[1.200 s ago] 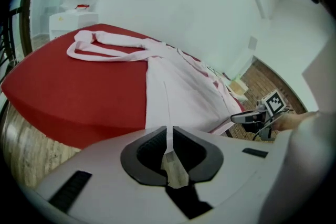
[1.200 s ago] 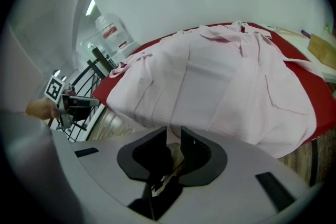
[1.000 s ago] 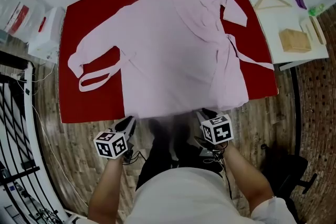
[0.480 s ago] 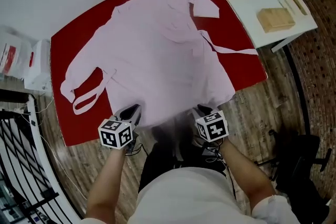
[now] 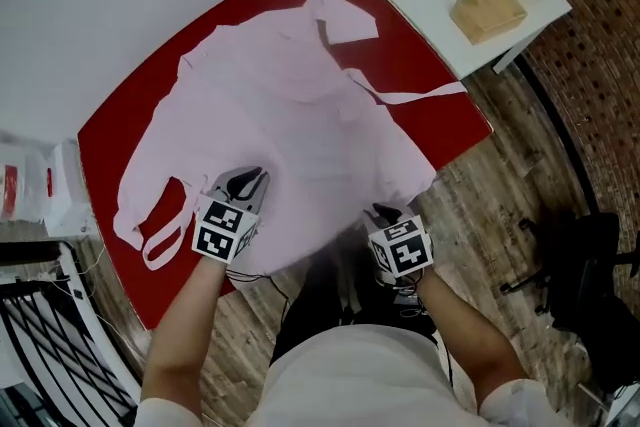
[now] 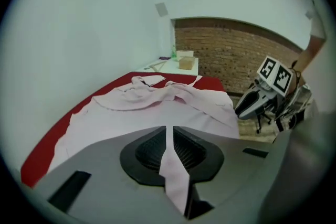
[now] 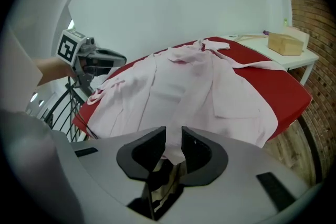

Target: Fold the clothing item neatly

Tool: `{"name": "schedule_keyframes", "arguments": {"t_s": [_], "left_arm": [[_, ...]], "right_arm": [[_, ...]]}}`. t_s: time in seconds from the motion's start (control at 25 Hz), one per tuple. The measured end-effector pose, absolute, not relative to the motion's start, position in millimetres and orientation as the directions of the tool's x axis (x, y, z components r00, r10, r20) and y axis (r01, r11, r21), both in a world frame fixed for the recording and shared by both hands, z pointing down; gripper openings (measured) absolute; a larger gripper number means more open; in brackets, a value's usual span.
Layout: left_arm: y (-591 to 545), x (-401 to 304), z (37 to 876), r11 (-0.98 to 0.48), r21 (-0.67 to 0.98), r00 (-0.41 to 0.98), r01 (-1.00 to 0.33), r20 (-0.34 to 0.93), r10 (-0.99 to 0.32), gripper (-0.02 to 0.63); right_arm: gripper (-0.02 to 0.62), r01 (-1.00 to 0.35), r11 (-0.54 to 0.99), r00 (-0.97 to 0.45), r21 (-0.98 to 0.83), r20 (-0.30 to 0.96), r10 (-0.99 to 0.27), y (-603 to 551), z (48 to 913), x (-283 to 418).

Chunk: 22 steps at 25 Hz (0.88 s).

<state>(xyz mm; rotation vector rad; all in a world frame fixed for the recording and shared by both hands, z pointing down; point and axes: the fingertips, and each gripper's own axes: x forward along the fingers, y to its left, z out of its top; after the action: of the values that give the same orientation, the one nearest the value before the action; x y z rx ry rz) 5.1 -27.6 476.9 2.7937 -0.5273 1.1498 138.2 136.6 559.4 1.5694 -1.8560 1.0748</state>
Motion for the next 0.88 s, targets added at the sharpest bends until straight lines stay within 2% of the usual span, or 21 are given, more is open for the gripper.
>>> {"name": "schedule_keyframes", "arguments": {"t_s": [0.36, 0.64, 0.88], "left_arm": [[-88, 43, 486, -0.969, -0.244, 0.647, -0.049, 0.731, -0.216, 0.082], [-127, 79, 508, -0.951, -0.296, 0.648, 0.095, 0.743, -0.166, 0.128], [-143, 116, 533, -0.927, -0.323, 0.64, 0.192, 0.757, -0.131, 0.135]], "right_arm": [[0.112, -0.983, -0.078, -0.088, -0.168, 0.794, -0.602, 124, 560, 133], [0.121, -0.991, -0.115, 0.012, -0.063, 0.83, -0.557, 122, 566, 127], [0.12, -0.989, -0.14, 0.105, 0.041, 0.864, -0.493, 127, 575, 129]]}}
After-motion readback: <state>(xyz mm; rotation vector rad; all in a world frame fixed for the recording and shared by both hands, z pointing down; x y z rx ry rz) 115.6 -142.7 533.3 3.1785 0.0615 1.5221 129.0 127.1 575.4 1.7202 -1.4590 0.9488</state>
